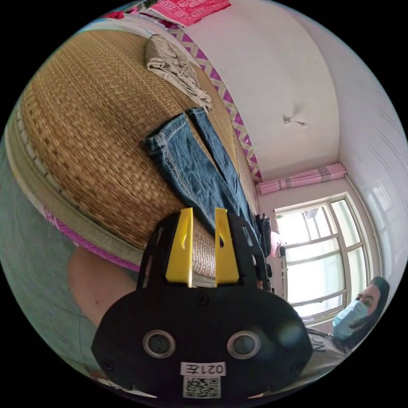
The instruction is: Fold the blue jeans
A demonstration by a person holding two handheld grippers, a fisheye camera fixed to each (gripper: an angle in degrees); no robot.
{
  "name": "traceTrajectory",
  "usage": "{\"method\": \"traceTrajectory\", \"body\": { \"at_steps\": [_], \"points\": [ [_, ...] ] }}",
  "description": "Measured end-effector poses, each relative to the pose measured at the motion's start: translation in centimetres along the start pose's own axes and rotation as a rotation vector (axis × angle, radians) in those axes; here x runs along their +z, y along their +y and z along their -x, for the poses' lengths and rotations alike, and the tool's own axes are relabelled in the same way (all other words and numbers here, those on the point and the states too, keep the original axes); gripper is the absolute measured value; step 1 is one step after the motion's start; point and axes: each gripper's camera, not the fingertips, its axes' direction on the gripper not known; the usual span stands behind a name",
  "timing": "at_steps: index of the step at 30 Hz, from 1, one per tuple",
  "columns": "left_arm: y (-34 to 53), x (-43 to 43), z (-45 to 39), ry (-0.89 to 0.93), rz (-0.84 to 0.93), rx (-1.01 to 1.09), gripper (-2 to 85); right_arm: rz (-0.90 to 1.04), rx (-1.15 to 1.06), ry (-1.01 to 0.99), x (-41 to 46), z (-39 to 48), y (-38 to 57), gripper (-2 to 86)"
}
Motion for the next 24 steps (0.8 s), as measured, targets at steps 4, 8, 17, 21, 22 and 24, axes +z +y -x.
{"method": "traceTrajectory", "body": {
  "at_steps": [4, 8, 17, 21, 22, 24],
  "points": [
    [-1.5, 0.9, -1.0, -0.031, 0.017, -0.007, 7.6, -0.001, 0.001, -0.001, 0.3, -0.2, 0.4, 6.7],
    [-2.2, 1.6, -1.9, -0.064, 0.005, -0.028, 6.8, -0.005, -0.017, 0.016, 1.1, 0.0, 0.7, 5.9],
    [-4.1, -1.3, -1.7, -0.117, 0.064, -0.043, 9.8, -0.009, 0.004, -0.011, 1.4, -0.8, 2.1, 5.7],
    [-5.8, -0.7, -2.6, -0.157, 0.107, -0.056, 9.6, -0.002, 0.014, -0.017, 2.7, -1.5, 2.4, 4.8],
    [-6.1, -0.6, -2.8, -0.172, 0.109, -0.059, 8.8, 0.000, 0.012, -0.011, 3.2, -1.5, 2.3, 4.1],
    [-6.4, -0.6, -2.8, -0.197, 0.097, -0.066, 6.5, 0.001, 0.012, 0.000, 4.0, -1.6, 2.2, 2.5]
  ]
}}
